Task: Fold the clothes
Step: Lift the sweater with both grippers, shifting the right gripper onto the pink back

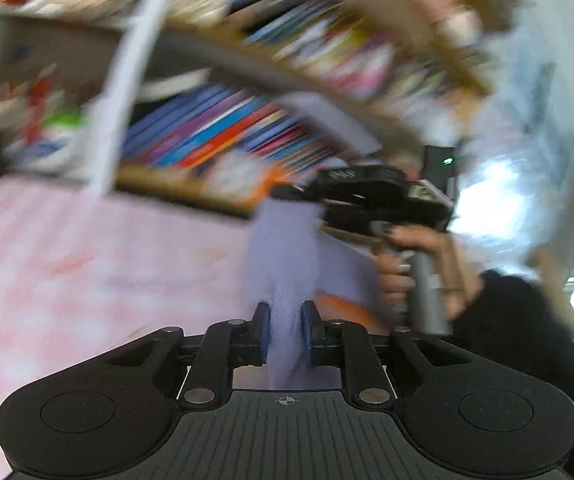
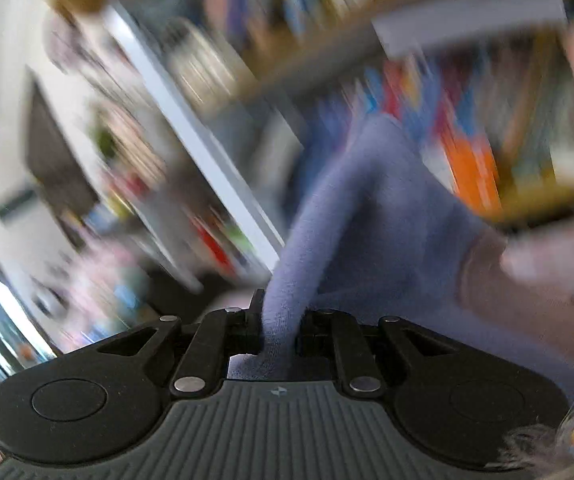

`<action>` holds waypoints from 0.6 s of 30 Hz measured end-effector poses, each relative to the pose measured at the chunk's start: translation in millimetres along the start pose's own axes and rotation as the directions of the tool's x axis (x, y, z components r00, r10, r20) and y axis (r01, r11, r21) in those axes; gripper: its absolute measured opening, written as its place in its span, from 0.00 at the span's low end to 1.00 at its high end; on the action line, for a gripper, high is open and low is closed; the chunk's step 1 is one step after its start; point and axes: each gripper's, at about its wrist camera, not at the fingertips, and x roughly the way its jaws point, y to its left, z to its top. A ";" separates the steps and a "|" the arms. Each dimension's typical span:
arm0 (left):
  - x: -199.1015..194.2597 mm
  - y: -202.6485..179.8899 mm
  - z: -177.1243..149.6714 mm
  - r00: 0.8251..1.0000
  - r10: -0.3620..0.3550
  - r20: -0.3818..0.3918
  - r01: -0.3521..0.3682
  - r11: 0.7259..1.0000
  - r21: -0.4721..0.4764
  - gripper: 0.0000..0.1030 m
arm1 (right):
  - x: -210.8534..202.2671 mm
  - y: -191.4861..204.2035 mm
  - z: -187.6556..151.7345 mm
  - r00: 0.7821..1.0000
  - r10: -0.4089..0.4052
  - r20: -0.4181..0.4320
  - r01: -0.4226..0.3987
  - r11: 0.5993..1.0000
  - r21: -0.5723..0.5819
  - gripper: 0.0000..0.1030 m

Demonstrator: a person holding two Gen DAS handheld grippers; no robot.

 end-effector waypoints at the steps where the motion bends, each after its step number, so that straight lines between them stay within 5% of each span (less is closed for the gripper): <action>1: -0.7 6.4 -1.2 1.000 0.022 0.004 -0.022 1.000 -0.012 0.20 | 15.6 -3.5 -7.1 0.999 -0.019 -0.036 0.019 1.000 0.002 0.12; 9: -5.7 -4.9 12.9 0.993 0.045 0.105 -0.048 0.998 0.028 0.42 | 83.2 15.4 -27.3 0.989 -0.020 -0.146 0.006 0.996 -0.094 0.14; 11: -6.0 -16.1 16.3 0.991 0.032 0.126 -0.040 0.997 0.059 0.51 | 81.7 32.4 -25.7 0.987 -0.013 -0.162 -0.013 0.987 -0.160 0.27; 14: -13.9 -33.5 17.8 0.989 0.013 0.145 -0.034 0.989 0.144 0.57 | 42.1 43.3 -26.8 0.992 0.045 -0.116 -0.075 0.961 -0.265 0.45; 18: -7.0 -56.8 19.7 0.994 -0.016 0.111 -0.009 0.974 0.224 0.58 | -32.3 25.8 -30.6 0.999 -0.018 -0.033 0.005 0.935 -0.355 0.46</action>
